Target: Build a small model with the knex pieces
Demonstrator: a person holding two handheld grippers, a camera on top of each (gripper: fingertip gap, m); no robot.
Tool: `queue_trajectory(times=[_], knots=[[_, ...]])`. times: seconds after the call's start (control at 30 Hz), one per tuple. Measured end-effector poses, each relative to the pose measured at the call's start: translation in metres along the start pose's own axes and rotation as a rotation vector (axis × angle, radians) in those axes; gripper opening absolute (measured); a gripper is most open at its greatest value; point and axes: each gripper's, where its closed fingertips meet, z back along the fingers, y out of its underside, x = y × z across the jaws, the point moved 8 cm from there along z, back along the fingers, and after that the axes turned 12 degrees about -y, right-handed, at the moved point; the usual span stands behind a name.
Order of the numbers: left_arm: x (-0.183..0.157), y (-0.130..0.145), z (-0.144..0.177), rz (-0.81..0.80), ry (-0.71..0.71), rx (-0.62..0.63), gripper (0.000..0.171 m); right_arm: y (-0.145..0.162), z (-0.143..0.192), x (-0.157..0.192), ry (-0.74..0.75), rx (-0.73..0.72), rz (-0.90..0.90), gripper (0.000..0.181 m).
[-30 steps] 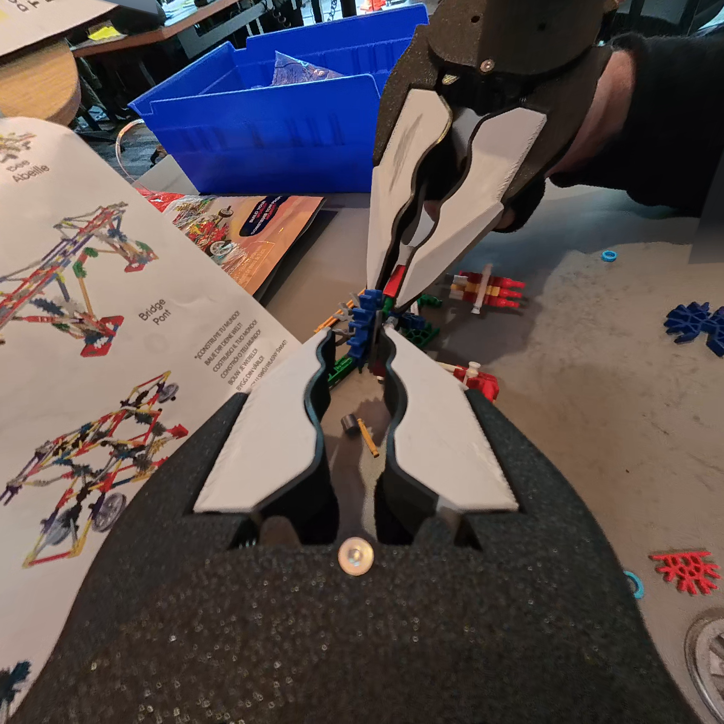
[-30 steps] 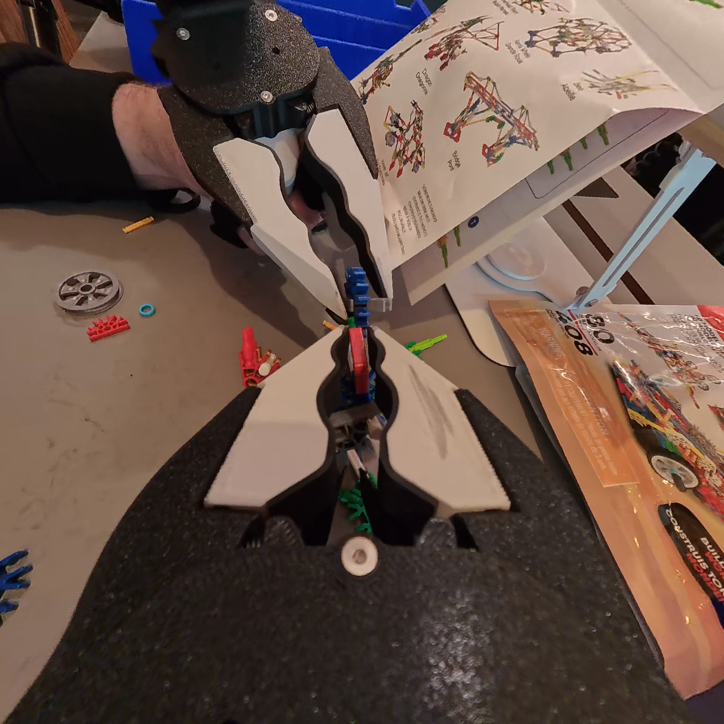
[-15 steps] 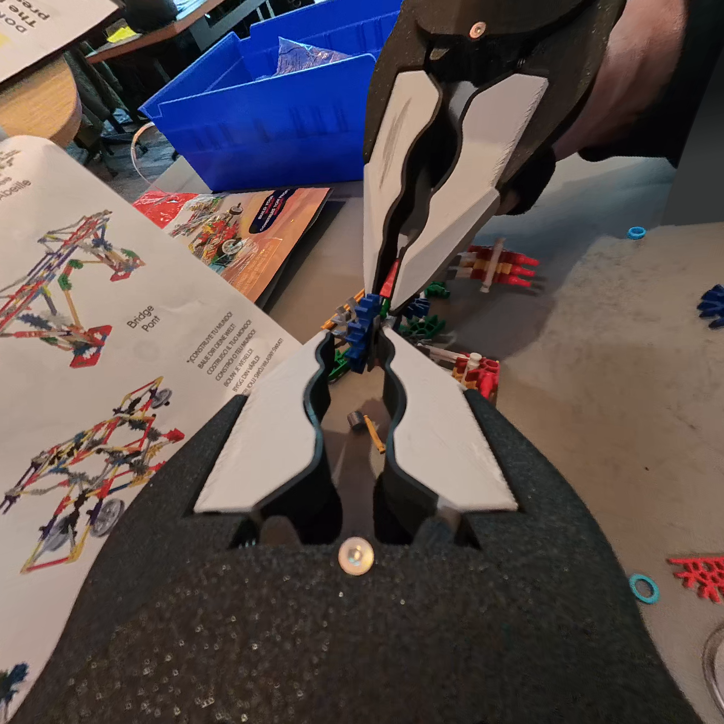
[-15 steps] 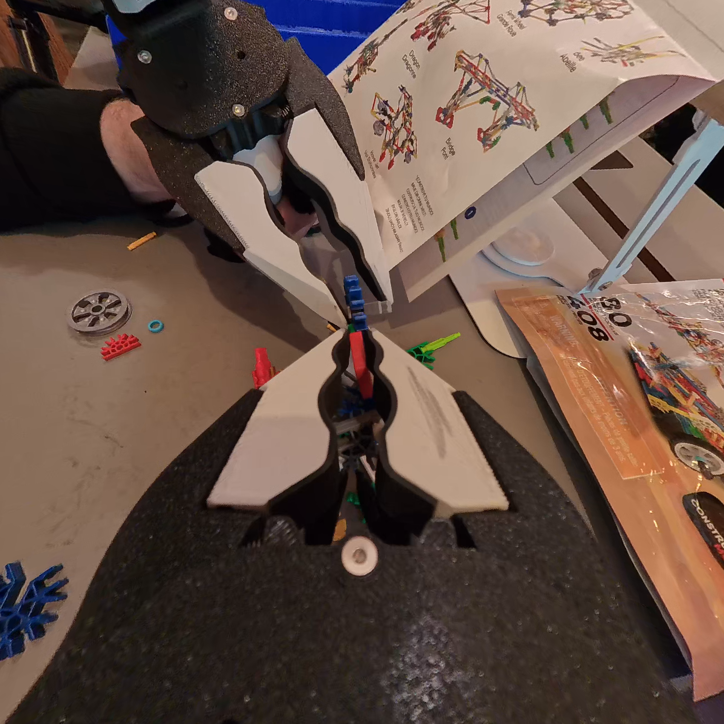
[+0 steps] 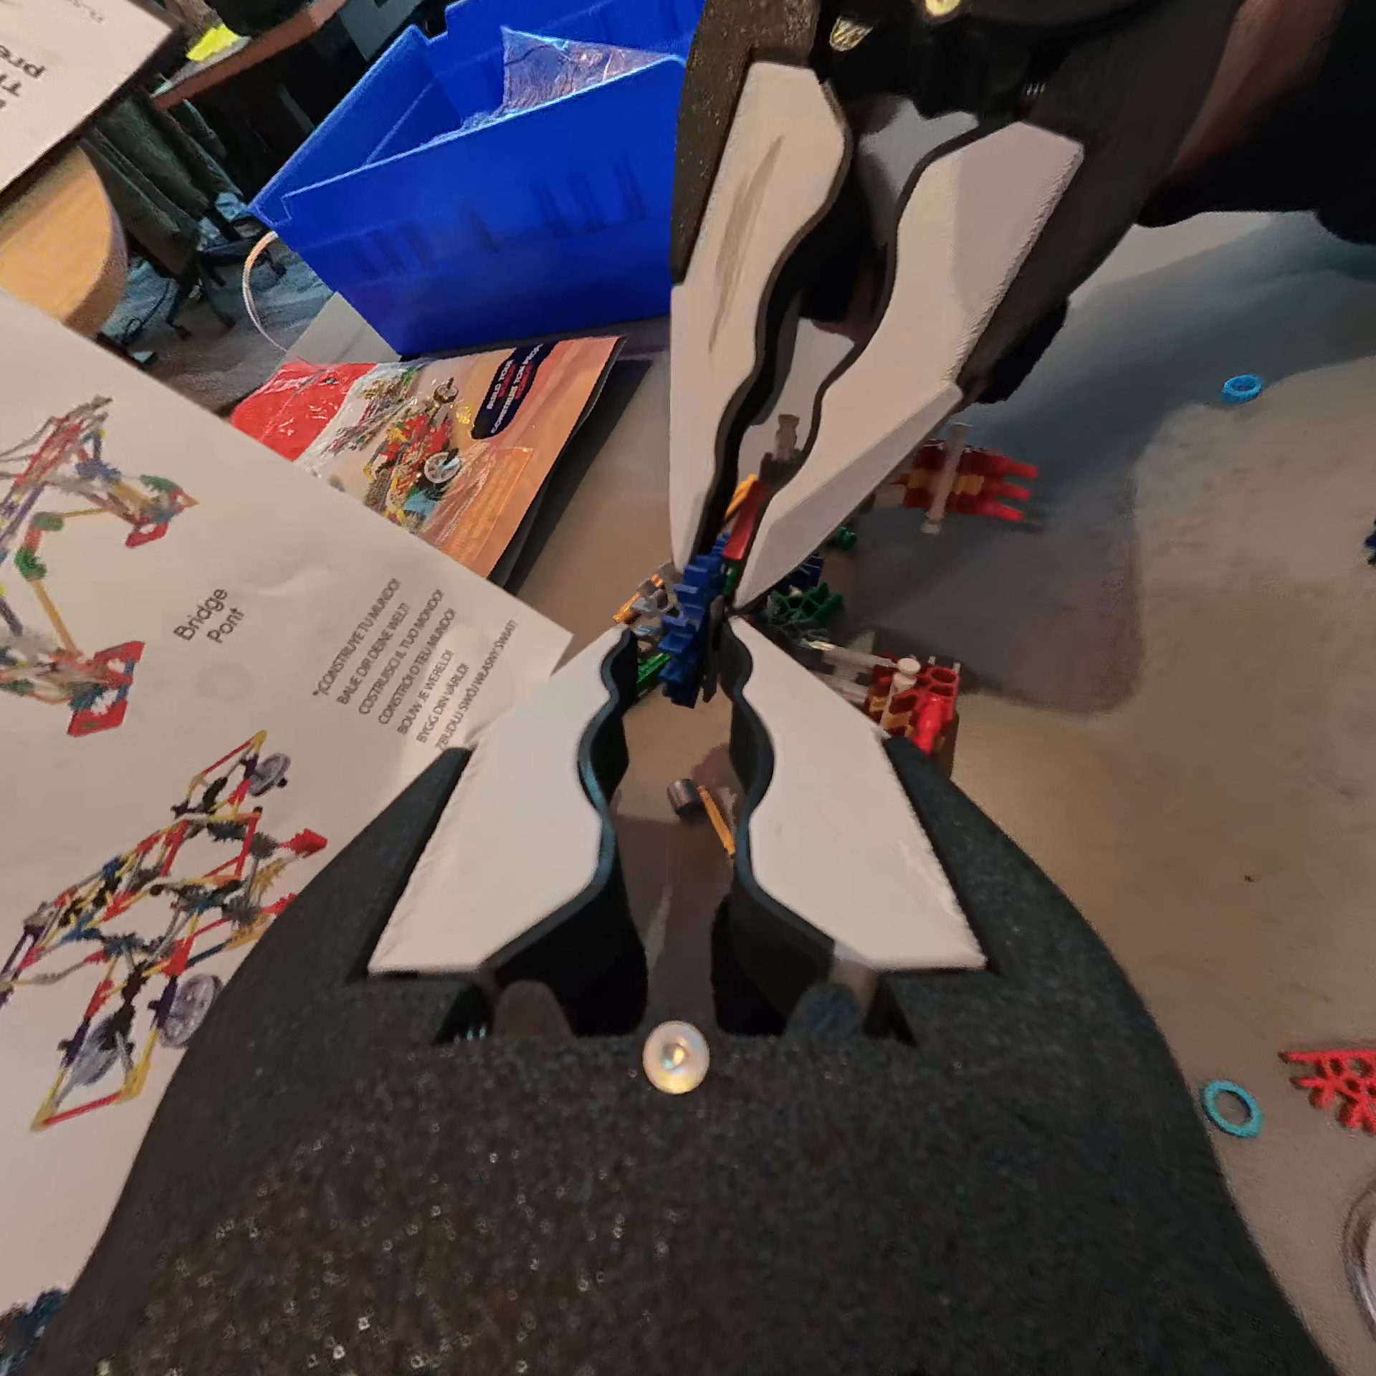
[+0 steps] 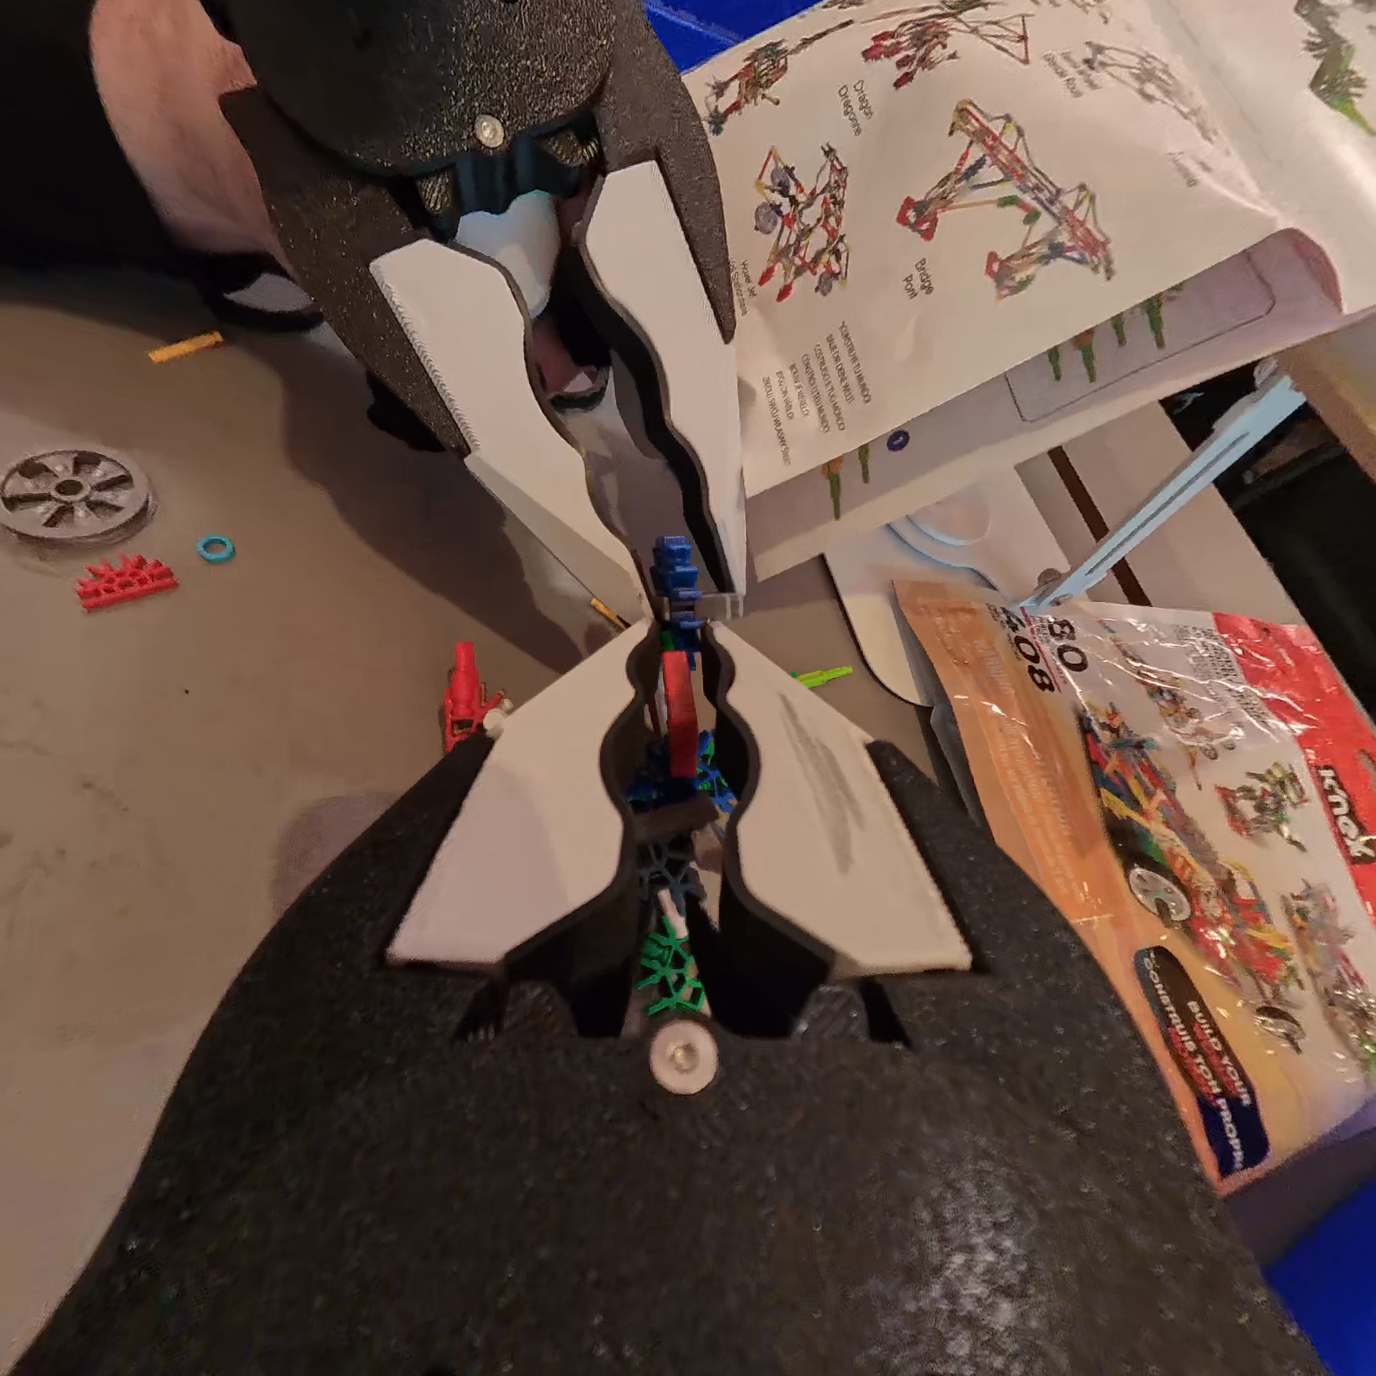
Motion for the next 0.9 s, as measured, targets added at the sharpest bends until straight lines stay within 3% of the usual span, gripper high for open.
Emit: queue_trajectory(times=[0.5,0.53,0.7,0.9], knots=[[-0.004,-0.002,-0.004,-0.011,-0.057,0.023,0.019,-0.002,-0.001,-0.001,0.030,0.015,-0.030,0.004],[-0.005,-0.005,-0.003,-0.023,-0.069,0.008,0.010,-0.002,-0.001,-0.002,0.040,0.021,-0.036,0.003],[-0.001,-0.003,-0.003,-0.031,-0.061,0.040,0.014,-0.002,-0.003,-0.003,0.054,0.023,-0.026,0.004],[-0.002,-0.009,-0.004,0.010,-0.024,0.017,0.016,0.004,0.011,-0.007,-0.031,-0.048,-0.103,0.011]])
